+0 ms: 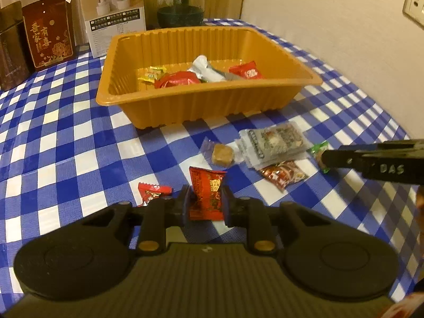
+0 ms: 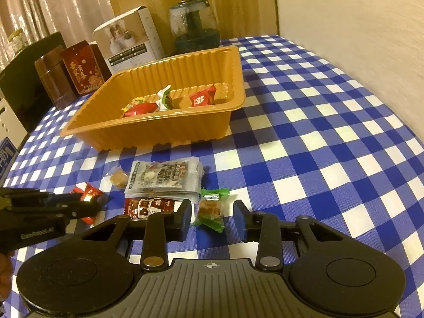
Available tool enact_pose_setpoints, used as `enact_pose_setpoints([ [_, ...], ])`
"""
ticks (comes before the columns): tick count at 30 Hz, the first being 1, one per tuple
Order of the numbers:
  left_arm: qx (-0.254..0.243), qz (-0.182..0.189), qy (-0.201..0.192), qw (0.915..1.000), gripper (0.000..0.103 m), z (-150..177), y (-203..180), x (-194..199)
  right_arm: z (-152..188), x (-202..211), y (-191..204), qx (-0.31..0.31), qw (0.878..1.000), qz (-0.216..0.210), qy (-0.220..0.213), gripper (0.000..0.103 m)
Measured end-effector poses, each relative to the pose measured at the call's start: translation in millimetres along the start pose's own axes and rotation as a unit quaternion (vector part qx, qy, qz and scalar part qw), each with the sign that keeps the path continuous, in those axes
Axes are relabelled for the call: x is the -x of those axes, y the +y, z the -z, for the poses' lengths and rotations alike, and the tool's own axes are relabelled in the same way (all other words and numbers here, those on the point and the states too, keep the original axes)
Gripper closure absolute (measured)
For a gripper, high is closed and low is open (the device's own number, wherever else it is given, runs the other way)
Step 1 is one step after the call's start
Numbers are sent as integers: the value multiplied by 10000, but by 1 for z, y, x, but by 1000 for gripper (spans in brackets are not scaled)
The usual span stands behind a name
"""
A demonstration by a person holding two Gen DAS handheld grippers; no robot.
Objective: Organize snacks
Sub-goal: 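Grasp a red snack pack with the left tool while the right tool grasps the green-wrapped candy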
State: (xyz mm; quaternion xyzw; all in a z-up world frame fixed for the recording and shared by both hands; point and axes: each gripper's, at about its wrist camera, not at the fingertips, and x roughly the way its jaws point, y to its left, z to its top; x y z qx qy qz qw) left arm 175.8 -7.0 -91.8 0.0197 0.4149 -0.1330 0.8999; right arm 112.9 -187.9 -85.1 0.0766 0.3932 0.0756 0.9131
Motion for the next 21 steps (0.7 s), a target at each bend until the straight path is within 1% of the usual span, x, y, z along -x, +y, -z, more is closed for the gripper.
enact_pose_setpoints([
  [9,40,29,-93,9999,82,-2,1,5,1,-8,3,9,10000,23,84,69],
  [12,81,28,-127,9999,82,-3,2,7,2,-10,6,70,9999,67,83,73],
  [14,80,36,-128,9999,82,-3,2,7,2,-10,6,106,9999,96,79,78],
  [21,3,97,-128,9999,82,-3,-2,9,2,-8,7,86,9998,151,127,80],
])
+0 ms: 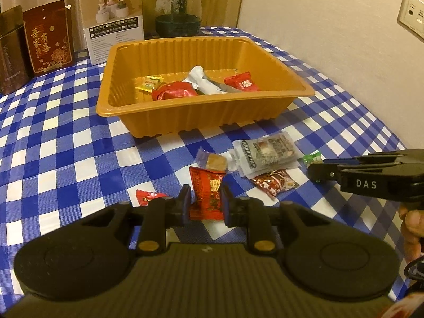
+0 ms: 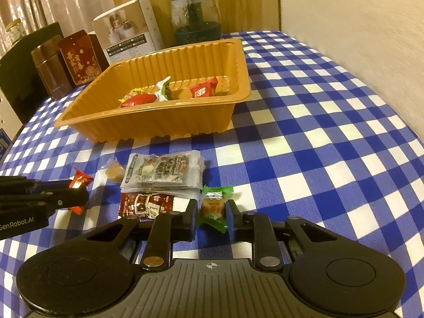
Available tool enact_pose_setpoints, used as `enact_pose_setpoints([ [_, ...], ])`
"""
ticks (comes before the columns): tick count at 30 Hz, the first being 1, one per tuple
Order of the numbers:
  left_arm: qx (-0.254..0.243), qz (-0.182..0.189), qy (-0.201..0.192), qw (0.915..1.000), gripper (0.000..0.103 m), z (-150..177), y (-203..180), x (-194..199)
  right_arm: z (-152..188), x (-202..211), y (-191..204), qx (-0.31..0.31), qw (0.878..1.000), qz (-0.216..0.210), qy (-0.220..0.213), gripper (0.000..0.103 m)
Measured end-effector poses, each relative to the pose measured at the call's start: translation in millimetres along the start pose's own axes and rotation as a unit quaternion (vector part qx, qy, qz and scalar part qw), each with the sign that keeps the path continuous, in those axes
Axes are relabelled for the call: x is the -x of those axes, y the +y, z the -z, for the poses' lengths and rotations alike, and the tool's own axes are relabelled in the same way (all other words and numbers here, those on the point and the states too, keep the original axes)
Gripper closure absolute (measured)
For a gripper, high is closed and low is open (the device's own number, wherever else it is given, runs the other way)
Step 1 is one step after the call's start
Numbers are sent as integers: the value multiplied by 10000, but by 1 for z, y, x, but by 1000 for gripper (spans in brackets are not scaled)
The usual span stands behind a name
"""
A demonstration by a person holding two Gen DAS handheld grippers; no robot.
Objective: Organize snacks
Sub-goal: 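Grasp a red snack pack with the left tool while the right tool grasps the green-wrapped candy, then carry the red pack and green candy over the orange tray with both tools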
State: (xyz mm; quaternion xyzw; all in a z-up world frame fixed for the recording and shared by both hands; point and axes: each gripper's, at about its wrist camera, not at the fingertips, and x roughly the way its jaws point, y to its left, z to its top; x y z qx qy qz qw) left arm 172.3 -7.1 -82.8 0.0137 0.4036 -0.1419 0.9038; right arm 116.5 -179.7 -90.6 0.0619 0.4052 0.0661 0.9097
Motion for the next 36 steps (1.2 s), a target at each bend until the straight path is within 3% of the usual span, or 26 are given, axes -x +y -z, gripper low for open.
enact_pose_setpoints([
  [8,4,-5,-39,10000,82,-4,-9,12,-8,22,-3,-306,9994,-77,-164,81],
  [13,93,-24,-115,9999,82,-8,-15,24,-14,36,-3,-494,9976,-334,-339,81],
  [21,152,-88,-388,9991,82,-20,-23,45,-28,58,5,-427,9950,-561,-709,81],
  [36,235,-254,-911,9952,82,-58,-27,57,-64,72,3,-284,9886,-530,-1378,81],
])
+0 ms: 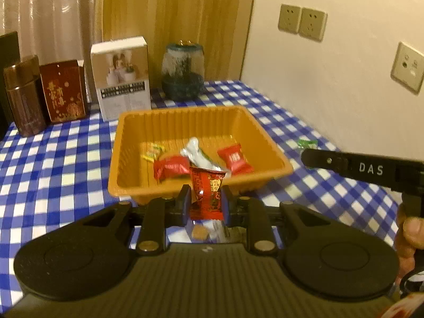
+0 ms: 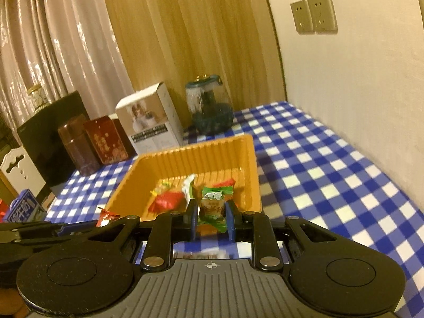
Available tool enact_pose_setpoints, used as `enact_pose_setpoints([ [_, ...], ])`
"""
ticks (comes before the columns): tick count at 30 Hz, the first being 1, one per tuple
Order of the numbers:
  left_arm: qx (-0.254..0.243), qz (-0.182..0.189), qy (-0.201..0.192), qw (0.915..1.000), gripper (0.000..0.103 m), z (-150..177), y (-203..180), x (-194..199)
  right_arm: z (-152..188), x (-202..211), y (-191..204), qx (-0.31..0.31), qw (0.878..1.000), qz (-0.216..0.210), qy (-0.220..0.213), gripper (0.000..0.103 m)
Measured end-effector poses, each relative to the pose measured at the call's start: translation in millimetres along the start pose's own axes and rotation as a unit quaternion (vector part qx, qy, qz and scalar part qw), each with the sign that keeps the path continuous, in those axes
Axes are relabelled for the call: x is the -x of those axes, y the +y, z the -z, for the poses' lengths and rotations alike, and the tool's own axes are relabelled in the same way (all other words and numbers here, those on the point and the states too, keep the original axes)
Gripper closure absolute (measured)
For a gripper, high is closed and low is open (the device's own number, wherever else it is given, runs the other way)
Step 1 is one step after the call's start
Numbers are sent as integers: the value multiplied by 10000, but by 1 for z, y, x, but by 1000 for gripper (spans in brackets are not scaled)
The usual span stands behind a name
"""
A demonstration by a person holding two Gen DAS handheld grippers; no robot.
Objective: Organize snacks
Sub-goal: 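Carry the red pack and green candy over the orange tray with both tools, then lower the red pack into the tray and open the left tool while the right tool holds the green candy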
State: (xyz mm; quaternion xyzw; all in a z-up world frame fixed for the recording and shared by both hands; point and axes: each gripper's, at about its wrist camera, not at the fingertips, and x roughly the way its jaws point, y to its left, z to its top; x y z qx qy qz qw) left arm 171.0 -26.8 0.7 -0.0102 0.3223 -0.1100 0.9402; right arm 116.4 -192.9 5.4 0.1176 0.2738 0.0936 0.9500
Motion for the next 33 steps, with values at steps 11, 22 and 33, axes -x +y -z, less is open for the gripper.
enact_pose_setpoints([
  [11,281,-120,-290,9991,82,-34,15,-15,-22,-15,-1,38,9998,-70,-194,81],
  [22,347,-200,-228,9989,82,-50,25,-52,-35,-61,-5,123,9998,-133,17,81],
  [33,432,-364,-83,9984,82,-53,41,-84,-41,-88,-8,38,9998,-155,147,81],
])
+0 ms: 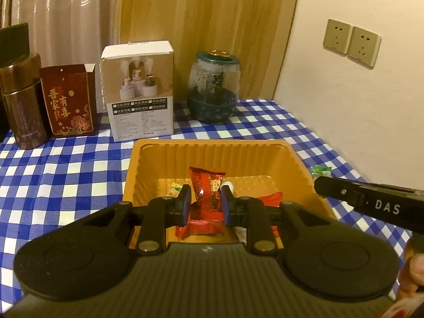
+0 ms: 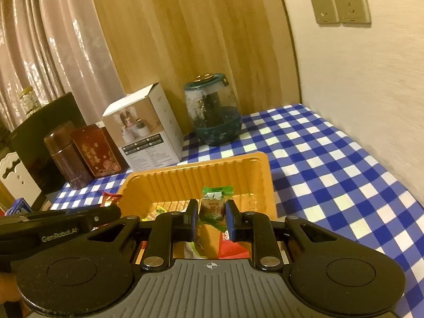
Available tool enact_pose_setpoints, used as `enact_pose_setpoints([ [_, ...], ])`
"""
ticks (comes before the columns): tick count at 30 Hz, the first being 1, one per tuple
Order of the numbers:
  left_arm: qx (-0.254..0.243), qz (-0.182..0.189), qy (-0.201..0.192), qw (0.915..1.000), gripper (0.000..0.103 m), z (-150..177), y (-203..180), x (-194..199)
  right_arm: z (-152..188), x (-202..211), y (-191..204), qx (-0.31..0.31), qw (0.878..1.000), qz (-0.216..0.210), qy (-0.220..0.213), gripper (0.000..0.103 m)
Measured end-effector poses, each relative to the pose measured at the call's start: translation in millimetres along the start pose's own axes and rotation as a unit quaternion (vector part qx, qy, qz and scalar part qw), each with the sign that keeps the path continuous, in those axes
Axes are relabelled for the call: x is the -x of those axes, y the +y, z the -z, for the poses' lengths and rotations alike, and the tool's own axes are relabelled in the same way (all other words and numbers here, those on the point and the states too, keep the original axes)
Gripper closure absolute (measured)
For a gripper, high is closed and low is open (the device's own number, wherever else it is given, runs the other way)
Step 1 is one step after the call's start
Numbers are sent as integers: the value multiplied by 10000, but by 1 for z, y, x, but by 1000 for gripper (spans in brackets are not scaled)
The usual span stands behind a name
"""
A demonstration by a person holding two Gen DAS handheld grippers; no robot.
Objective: Organize snacks
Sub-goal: 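Lower the red pack into the tray and open the left tool while the right tool holds the green candy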
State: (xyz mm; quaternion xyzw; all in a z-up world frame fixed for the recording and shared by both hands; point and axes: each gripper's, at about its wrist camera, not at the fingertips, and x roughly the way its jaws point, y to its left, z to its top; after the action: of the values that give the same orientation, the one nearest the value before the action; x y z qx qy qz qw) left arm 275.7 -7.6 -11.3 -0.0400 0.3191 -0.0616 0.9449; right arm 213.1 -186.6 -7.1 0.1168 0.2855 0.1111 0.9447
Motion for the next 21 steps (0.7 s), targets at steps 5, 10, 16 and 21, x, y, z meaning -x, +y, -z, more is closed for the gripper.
enact_pose_setpoints([
  [5,123,9,70,9999,82,2,9,-10,2,-11,-1,31,9999,21,103,81],
  [10,161,-22,130,9998,82,6,15,-16,5,-14,-5,-44,9998,58,163,81],
  [16,170,1,209,9996,82,9,16,-23,6,-15,-6,-97,9998,60,186,81],
  [21,229,-77,200,9995,69,9,18,-22,5,-14,-7,-154,9997,43,165,81],
])
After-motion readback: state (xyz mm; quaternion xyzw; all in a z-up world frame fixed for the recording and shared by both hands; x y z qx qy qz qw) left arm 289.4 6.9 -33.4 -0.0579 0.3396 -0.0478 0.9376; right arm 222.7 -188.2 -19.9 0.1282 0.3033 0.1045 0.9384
